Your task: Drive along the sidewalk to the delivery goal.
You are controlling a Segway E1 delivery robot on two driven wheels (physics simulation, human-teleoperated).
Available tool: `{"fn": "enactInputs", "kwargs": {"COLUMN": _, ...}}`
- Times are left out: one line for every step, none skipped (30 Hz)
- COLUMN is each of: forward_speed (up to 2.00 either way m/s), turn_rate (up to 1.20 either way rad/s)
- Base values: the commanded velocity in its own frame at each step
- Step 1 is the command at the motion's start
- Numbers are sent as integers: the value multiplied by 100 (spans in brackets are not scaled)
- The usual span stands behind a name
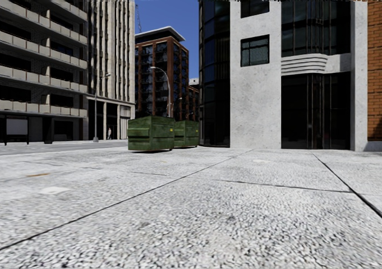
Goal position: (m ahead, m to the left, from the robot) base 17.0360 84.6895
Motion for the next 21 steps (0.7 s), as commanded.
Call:
{"fn": "enactInputs", "kwargs": {"forward_speed": 41, "turn_rate": 54}}
{"fn": "enactInputs", "kwargs": {"forward_speed": 42, "turn_rate": 54}}
{"fn": "enactInputs", "kwargs": {"forward_speed": 42, "turn_rate": 54}}
{"fn": "enactInputs", "kwargs": {"forward_speed": 42, "turn_rate": 54}}
{"fn": "enactInputs", "kwargs": {"forward_speed": 43, "turn_rate": 54}}
{"fn": "enactInputs", "kwargs": {"forward_speed": 45, "turn_rate": 54}}
{"fn": "enactInputs", "kwargs": {"forward_speed": 45, "turn_rate": 54}}
{"fn": "enactInputs", "kwargs": {"forward_speed": 47, "turn_rate": 54}}
{"fn": "enactInputs", "kwargs": {"forward_speed": 49, "turn_rate": 54}}
{"fn": "enactInputs", "kwargs": {"forward_speed": 50, "turn_rate": 54}}
{"fn": "enactInputs", "kwargs": {"forward_speed": 50, "turn_rate": 54}}
{"fn": "enactInputs", "kwargs": {"forward_speed": 51, "turn_rate": 54}}
{"fn": "enactInputs", "kwargs": {"forward_speed": 52, "turn_rate": 54}}
{"fn": "enactInputs", "kwargs": {"forward_speed": 54, "turn_rate": 54}}
{"fn": "enactInputs", "kwargs": {"forward_speed": 54, "turn_rate": 54}}
{"fn": "enactInputs", "kwargs": {"forward_speed": 64, "turn_rate": 54}}
{"fn": "enactInputs", "kwargs": {"forward_speed": 70, "turn_rate": 54}}
{"fn": "enactInputs", "kwargs": {"forward_speed": 73, "turn_rate": 54}}
{"fn": "enactInputs", "kwargs": {"forward_speed": 73, "turn_rate": 54}}
{"fn": "enactInputs", "kwargs": {"forward_speed": 73, "turn_rate": 54}}
{"fn": "enactInputs", "kwargs": {"forward_speed": 73, "turn_rate": 54}}
